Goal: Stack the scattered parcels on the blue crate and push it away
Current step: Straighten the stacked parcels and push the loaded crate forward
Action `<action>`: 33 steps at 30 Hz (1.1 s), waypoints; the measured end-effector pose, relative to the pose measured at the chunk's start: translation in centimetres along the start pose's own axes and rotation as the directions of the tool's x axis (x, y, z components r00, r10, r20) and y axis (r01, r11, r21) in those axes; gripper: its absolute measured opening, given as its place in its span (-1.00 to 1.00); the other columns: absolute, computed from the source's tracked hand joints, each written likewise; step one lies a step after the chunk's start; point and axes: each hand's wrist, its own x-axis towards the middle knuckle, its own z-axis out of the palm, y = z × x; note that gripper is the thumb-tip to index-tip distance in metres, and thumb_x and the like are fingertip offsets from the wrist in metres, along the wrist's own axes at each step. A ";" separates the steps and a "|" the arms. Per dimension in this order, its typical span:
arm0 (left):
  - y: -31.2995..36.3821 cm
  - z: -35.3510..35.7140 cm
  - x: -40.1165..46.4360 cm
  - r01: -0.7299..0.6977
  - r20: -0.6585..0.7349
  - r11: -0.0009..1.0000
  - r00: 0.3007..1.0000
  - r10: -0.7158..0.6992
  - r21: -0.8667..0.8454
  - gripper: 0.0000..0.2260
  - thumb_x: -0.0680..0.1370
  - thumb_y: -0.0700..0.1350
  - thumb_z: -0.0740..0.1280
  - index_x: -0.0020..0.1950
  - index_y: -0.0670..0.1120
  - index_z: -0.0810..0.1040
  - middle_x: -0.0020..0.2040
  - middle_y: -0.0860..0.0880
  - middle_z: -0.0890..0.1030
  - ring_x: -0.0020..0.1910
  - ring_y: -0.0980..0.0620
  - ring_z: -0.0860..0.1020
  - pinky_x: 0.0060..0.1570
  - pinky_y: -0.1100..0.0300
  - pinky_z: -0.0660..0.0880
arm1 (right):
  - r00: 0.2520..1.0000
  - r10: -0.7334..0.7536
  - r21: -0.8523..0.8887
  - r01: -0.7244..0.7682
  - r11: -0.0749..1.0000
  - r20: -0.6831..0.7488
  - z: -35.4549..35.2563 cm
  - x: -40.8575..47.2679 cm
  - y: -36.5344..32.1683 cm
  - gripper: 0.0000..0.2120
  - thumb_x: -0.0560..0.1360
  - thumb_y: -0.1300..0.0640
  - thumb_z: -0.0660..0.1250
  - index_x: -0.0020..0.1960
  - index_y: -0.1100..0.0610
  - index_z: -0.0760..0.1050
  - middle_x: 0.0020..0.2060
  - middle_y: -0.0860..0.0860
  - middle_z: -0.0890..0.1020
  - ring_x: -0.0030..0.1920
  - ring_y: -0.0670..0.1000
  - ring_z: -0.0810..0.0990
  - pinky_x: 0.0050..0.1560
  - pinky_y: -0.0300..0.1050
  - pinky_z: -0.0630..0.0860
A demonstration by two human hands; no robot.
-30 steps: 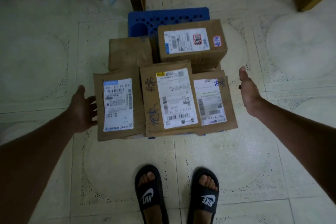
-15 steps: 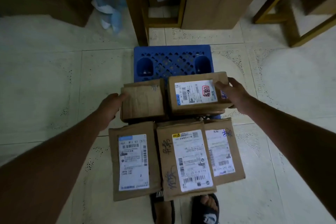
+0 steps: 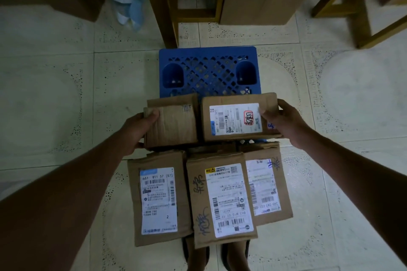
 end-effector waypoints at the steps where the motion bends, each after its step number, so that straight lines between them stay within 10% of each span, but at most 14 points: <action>1: 0.0 0.0 0.0 0.001 0.001 1.000 1.000 -0.001 0.013 -0.42 0.51 0.25 0.29 0.45 0.00 0.36 0.35 -0.13 0.49 0.25 -0.15 0.48 0.09 -0.05 0.51 | 1.000 0.000 -0.010 0.000 1.000 0.006 -0.3 0.0 0.1 -0.54 0.47 -0.05 0.40 0.32 0.04 0.42 0.07 0.11 0.66 0.07 0.14 0.66 0.01 0.13 0.64; 17: 0.7 -0.1 -0.4 0.049 0.026 0.996 0.998 -0.051 0.078 -0.39 0.52 0.29 0.22 0.45 -0.04 0.33 0.31 -0.12 0.47 0.19 -0.12 0.46 0.20 -0.08 0.44 | 0.997 0.039 -0.121 -0.031 0.992 0.064 -1.5 -1.4 0.8 -0.55 0.45 -0.12 0.40 0.29 -0.01 0.46 0.01 0.10 0.68 -0.05 0.09 0.70 -0.04 0.08 0.64; 22: 2.7 -0.6 1.3 -0.242 -0.233 0.888 0.908 0.350 0.391 -0.44 0.60 0.22 0.05 0.44 -0.11 0.37 0.38 -0.20 0.46 0.31 -0.17 0.44 0.26 0.01 0.35 | 0.936 -0.276 -0.495 0.138 0.858 -0.217 -2.1 0.3 -2.3 -0.51 0.58 -0.22 0.12 0.26 0.12 0.51 0.14 0.14 0.62 0.00 0.08 0.55 -0.03 -0.18 0.34; 28: 7.3 2.3 4.6 -0.377 0.055 0.616 0.878 0.476 0.692 -0.63 0.64 0.04 0.13 0.37 -0.09 0.47 0.37 -0.15 0.48 0.29 -0.12 0.46 0.14 0.18 0.37 | 0.960 -0.197 -0.624 0.280 0.730 0.199 3.6 4.7 -9.4 -0.69 0.60 0.03 0.22 0.16 0.21 0.59 0.14 0.20 0.62 0.16 0.18 0.58 0.16 -0.07 0.48; 33: 6.5 4.5 6.0 -0.374 0.250 0.522 0.923 0.293 0.767 -0.60 0.61 0.10 0.13 0.38 -0.03 0.44 0.40 -0.08 0.43 0.16 0.00 0.43 -0.09 0.25 0.36 | 0.909 0.078 -0.767 0.297 0.569 0.410 8.5 4.5 -9.3 -0.55 0.56 -0.32 0.03 0.14 -0.05 0.52 0.32 0.16 0.50 0.29 0.18 0.47 0.28 0.05 0.35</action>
